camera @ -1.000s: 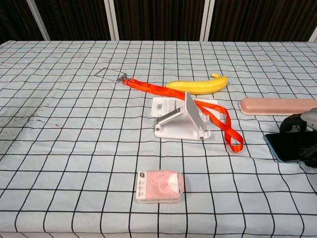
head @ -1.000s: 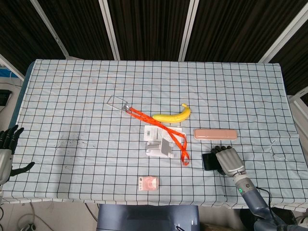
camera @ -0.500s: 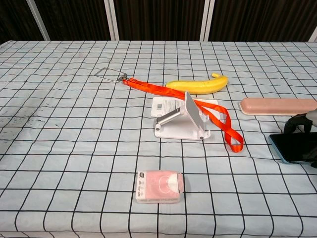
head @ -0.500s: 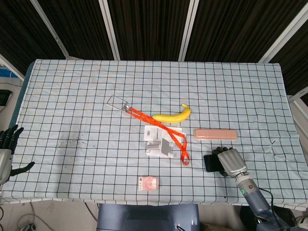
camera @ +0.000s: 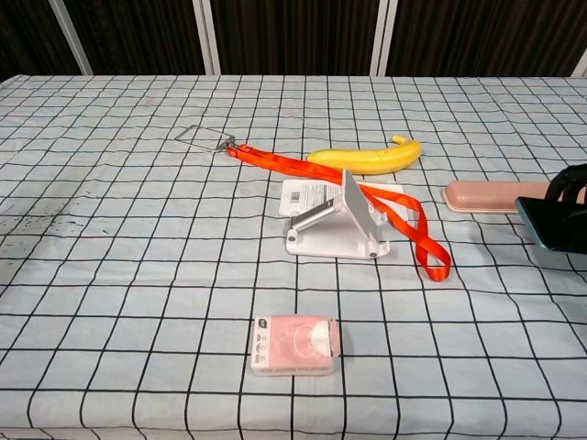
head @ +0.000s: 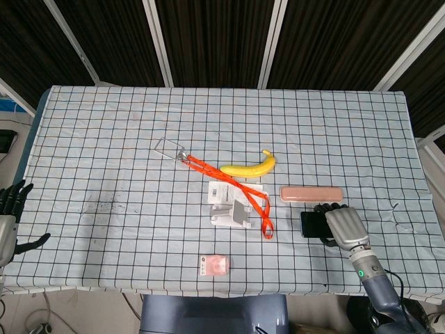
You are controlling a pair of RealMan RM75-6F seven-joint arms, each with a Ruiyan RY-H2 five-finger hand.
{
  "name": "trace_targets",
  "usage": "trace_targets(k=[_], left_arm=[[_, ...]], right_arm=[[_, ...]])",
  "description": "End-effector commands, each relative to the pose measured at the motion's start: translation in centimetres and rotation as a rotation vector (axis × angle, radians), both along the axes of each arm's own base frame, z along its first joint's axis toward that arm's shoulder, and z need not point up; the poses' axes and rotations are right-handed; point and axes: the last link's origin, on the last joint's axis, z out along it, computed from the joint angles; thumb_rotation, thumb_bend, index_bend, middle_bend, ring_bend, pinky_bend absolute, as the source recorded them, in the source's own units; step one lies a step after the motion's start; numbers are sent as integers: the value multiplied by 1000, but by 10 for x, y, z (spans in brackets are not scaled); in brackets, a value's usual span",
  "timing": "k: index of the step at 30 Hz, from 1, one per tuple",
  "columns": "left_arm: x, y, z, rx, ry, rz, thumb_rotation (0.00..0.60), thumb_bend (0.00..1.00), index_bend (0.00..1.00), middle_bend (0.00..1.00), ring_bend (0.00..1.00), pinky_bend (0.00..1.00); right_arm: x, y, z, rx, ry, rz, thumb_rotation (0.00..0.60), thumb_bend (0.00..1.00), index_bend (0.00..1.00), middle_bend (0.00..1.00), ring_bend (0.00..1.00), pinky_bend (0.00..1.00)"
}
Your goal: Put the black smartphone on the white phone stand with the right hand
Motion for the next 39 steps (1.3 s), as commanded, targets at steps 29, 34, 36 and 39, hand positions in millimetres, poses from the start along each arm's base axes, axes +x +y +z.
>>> trace_targets(k=[29,34,36,39], left_arm=[[1,0,-2,-5,-25,-1,600,0,0,0,0,0],[1,0,-2,-7,-31,0,600,0,0,0,0,0],[1,1,-1,-8,-34,1,600,0,0,0,0,0],[1,1,-1,-10,-39,2,600,0,0,0,0,0]], right_arm=[[87,-10,-41,-139,-931,-158,600,370,702,720,578,441],[100,-7,-66,-117,-968,-158,600,370,702,720,577,440],[105,-7,-75,-102,-988,-154,600,370,702,720,577,440],[111,-9,-84,-78,-1009,-131,600,371,702,720,577,440]])
